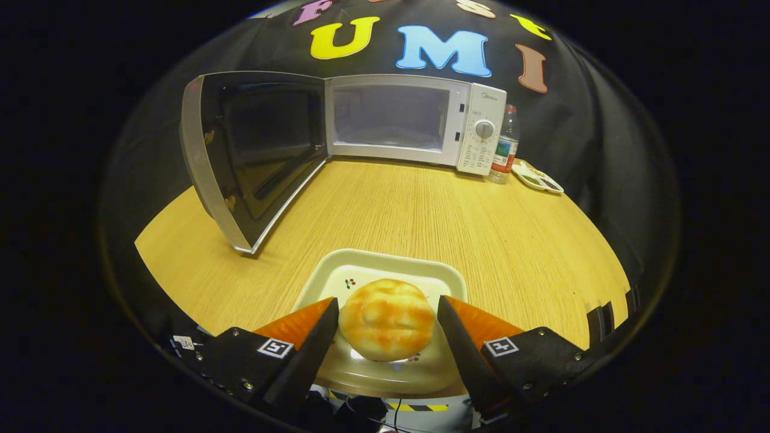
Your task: Open the microwave, put the food inside, and close the microwave door.
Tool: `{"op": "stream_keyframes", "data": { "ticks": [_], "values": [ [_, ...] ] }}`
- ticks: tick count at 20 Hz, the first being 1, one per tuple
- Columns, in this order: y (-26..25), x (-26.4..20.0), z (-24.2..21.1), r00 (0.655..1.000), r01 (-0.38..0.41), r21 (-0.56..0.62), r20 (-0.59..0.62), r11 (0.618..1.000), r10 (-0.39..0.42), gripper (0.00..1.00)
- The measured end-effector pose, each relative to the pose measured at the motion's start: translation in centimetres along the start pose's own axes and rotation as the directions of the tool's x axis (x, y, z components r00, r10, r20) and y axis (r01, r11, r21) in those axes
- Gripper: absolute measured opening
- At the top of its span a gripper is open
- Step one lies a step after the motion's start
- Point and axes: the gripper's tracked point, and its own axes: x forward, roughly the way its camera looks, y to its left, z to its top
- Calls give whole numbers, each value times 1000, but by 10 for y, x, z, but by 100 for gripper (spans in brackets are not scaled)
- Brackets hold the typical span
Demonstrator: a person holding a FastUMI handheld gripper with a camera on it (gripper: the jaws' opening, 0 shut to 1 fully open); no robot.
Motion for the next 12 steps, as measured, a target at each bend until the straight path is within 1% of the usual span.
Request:
{"op": "stream_keyframes", "data": {
  "ticks": [3,4,5,6,8,12],
  "values": [
    [4,3,-9,999,-31,11,-35,999,32,99],
    [4,3,-8,999,-38,17,-36,999,38,93],
    [4,4,-9,998,-44,24,-42,999,45,92],
    [4,3,-7,997,-57,31,-47,998,59,87],
    [9,3,-1,994,-95,50,-44,994,98,79],
    [11,4,31,992,-124,66,20,990,123,79]
  ]
}}
